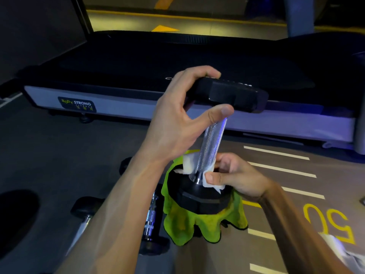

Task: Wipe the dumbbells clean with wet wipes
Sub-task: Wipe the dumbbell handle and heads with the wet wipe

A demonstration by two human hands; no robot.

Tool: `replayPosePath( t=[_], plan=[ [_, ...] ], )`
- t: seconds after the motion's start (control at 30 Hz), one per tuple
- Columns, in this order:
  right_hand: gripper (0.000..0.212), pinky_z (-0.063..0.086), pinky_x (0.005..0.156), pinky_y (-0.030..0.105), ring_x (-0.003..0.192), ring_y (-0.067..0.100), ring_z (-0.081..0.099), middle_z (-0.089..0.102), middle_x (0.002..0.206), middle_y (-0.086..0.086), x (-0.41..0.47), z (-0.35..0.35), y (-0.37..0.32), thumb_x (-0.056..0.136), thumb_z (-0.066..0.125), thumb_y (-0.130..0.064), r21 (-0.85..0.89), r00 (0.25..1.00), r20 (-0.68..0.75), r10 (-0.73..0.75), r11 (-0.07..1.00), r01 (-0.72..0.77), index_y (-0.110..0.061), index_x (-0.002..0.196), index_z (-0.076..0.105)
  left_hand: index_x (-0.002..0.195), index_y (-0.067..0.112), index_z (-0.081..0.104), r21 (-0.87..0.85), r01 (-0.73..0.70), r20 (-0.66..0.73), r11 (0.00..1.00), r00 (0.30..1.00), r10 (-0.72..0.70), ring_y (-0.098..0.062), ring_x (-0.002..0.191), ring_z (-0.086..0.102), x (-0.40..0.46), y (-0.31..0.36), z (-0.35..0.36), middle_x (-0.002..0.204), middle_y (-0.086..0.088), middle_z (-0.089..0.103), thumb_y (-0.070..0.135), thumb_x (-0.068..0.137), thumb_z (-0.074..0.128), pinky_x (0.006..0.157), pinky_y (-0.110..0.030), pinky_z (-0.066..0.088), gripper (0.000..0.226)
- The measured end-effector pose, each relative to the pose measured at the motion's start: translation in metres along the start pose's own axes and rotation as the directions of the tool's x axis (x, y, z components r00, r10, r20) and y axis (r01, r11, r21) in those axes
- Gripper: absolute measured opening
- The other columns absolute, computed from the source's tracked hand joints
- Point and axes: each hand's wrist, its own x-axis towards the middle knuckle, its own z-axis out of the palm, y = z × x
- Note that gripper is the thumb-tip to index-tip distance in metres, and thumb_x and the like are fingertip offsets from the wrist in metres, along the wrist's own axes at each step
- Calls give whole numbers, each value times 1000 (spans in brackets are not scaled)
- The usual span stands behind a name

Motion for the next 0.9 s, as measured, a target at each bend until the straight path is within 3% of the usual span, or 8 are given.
replayPosePath(
  t=[0.2,0.3,0.43,0.57,0.63,0.7,0.8,0.9],
  plan=[
    [31,59,94,36,107,15,75,81,110,0,-15,31,5,88,77,-23,-84,949,-312,-34,996,9,-17,118,74,127,27,60,58,-8,-41,998,999,10,-9,117,60,-4,2,-1,131,2,60,39,86,84,101,-27,51,49],
    [23,57,81,36,94,14,72,79,93,-10,-23,62,-9,91,72,-44,-487,794,-593,-131,844,-224,-24,102,72,127,32,61,94,-1,-96,996,995,10,-15,120,61,-8,1,2,129,8,59,41,86,85,105,-44,53,48],
    [31,56,80,43,94,28,65,71,91,-2,-22,75,-25,91,66,-52,-543,740,-668,-78,731,-413,-22,94,61,127,29,63,132,6,-158,991,987,15,-14,124,60,-14,4,8,130,9,58,44,84,86,105,-47,53,51],
    [35,58,80,45,89,29,71,77,89,2,-16,54,-31,87,73,-50,-491,835,-550,-13,814,-311,-16,92,69,128,30,63,118,27,-174,993,985,-6,-12,124,60,-16,3,5,131,9,58,42,85,86,105,-48,53,50],
    [35,60,89,52,95,36,75,80,98,10,-12,32,-24,86,74,-42,-289,923,-385,16,947,-137,-10,102,74,128,30,63,118,31,-159,993,987,-12,-12,123,60,-15,4,4,131,9,58,41,86,85,105,-47,53,49],
    [31,60,95,46,101,32,75,79,111,16,-12,12,-13,92,70,-26,-65,982,-187,13,998,-26,-5,115,73,128,31,62,120,27,-137,992,991,-11,-11,122,59,-13,5,5,130,9,57,42,86,85,105,-46,53,49],
    [33,57,93,34,103,25,71,75,119,18,-13,-1,4,99,60,-18,6,1000,-10,21,1000,-21,-1,127,67,127,33,62,114,19,-111,993,994,-7,-12,122,60,-13,5,4,129,11,58,42,86,85,105,-45,53,48],
    [35,56,87,28,99,21,71,75,116,20,-11,-3,13,102,56,-16,-2,1000,-15,14,1000,-14,5,129,64,127,33,61,83,22,-114,996,993,-12,-13,121,60,-12,3,3,128,9,58,41,86,86,106,-46,53,48]
  ],
)
